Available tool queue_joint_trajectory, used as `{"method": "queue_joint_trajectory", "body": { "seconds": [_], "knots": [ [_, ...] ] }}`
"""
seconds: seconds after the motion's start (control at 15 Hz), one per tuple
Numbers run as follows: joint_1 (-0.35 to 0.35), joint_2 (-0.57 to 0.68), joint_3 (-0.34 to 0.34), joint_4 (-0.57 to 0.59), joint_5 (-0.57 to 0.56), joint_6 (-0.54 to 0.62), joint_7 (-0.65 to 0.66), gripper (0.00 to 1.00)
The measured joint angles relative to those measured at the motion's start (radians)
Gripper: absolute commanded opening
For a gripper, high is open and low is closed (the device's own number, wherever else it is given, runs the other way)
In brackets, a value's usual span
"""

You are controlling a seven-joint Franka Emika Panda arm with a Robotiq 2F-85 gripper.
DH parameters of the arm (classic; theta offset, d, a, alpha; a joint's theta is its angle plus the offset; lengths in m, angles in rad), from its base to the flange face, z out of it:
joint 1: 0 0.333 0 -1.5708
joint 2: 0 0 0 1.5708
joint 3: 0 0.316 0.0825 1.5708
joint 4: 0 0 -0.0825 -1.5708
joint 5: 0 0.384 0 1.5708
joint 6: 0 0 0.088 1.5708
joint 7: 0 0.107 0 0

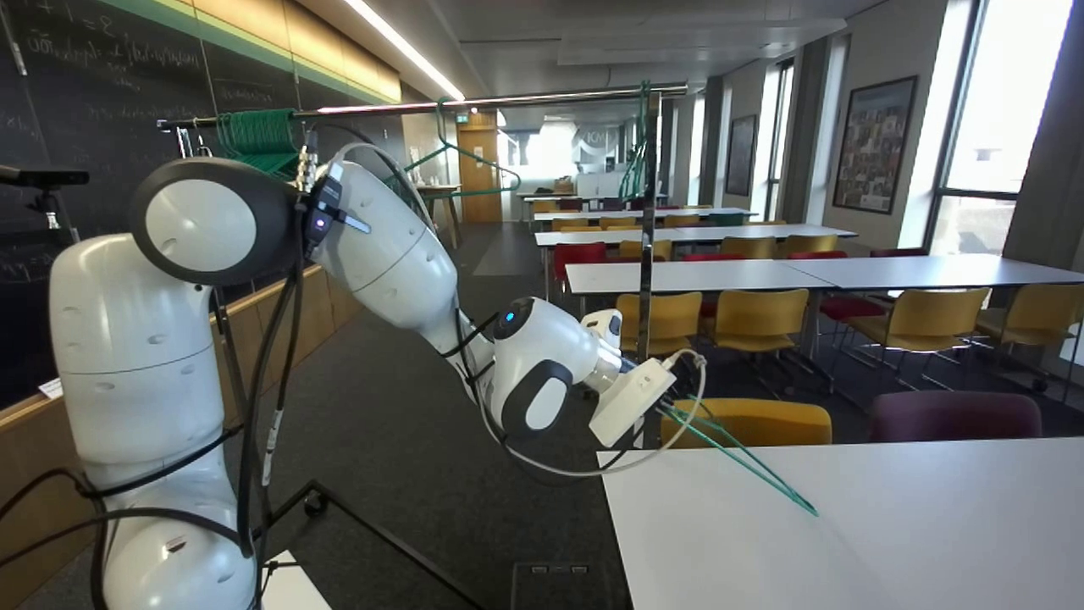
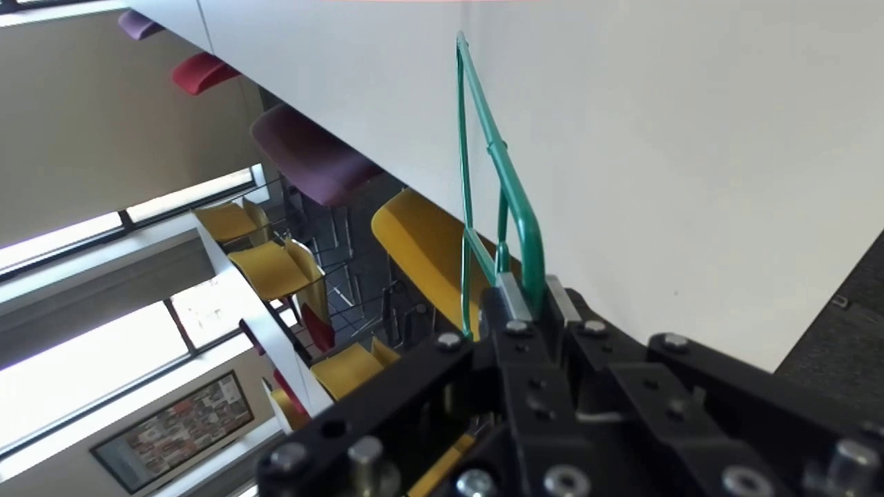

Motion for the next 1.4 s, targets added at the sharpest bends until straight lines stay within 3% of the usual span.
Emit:
{"method": "queue_joint_trajectory", "body": {
  "seconds": [0.27, 0.67, 0.93, 1.07, 1.13, 1.4],
  "knots": [
    [0.014, 0.161, -0.047, 0.063, 0.078, 0.006, -0.064, 0.02],
    [0.108, 0.422, -0.181, 0.247, 0.175, 0.004, -0.094, 0.02],
    [0.146, 0.600, -0.212, 0.295, 0.195, -0.015, -0.078, 0.02],
    [0.148, 0.665, -0.211, 0.318, 0.167, -0.047, -0.029, 0.34],
    [0.146, 0.686, -0.209, 0.330, 0.146, -0.063, 0.002, 0.38],
    [0.105, 0.702, -0.155, 0.364, 0.018, -0.189, 0.099, 0.73]
  ]
}}
